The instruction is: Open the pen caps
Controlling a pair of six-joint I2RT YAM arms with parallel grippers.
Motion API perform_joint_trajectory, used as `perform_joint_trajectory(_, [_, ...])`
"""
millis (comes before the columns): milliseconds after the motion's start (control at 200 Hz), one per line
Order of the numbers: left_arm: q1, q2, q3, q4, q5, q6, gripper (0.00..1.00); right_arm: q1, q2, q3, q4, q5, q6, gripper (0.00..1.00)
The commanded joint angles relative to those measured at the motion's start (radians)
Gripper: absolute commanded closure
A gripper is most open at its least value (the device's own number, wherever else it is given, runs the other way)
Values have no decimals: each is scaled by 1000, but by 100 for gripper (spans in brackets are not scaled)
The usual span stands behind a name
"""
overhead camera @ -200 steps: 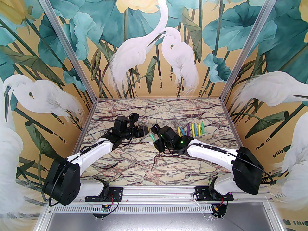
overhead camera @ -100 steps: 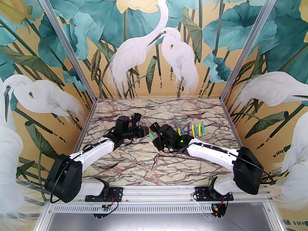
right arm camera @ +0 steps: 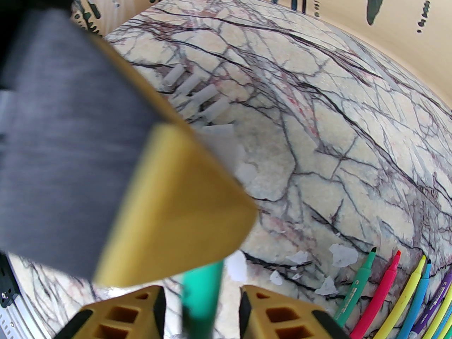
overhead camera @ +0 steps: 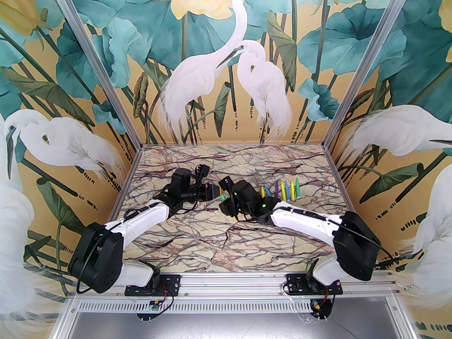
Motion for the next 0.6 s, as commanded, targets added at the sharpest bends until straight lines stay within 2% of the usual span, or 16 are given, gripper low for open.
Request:
perform_joint_trajectory(0, [-3,-14,27,-12,37,-3,95,-12,0,-23,50,-22,14,62])
perform_joint_trajectory(65, [-5,-15,30,-14,39,-3,96,-16,-8,-36,58,-29,18,66])
perform_joint_trajectory(215, [-4,-4,44,-12,40,-3,99,-19,-26,-58,49,-54,14,83])
perform_joint_trajectory(385, [-2,6,80,-34,-29,1,100,-19,-72,-115,25,-76,17,96])
perform_joint_trajectory(465, [-3,7,107,-65,-93,5,100,-19,-110,-166,14,-78,27,100])
perform_joint_trajectory(595, [5,20,157,-126,-178,7,100,-19,-177,-250,-6,-71,37,100])
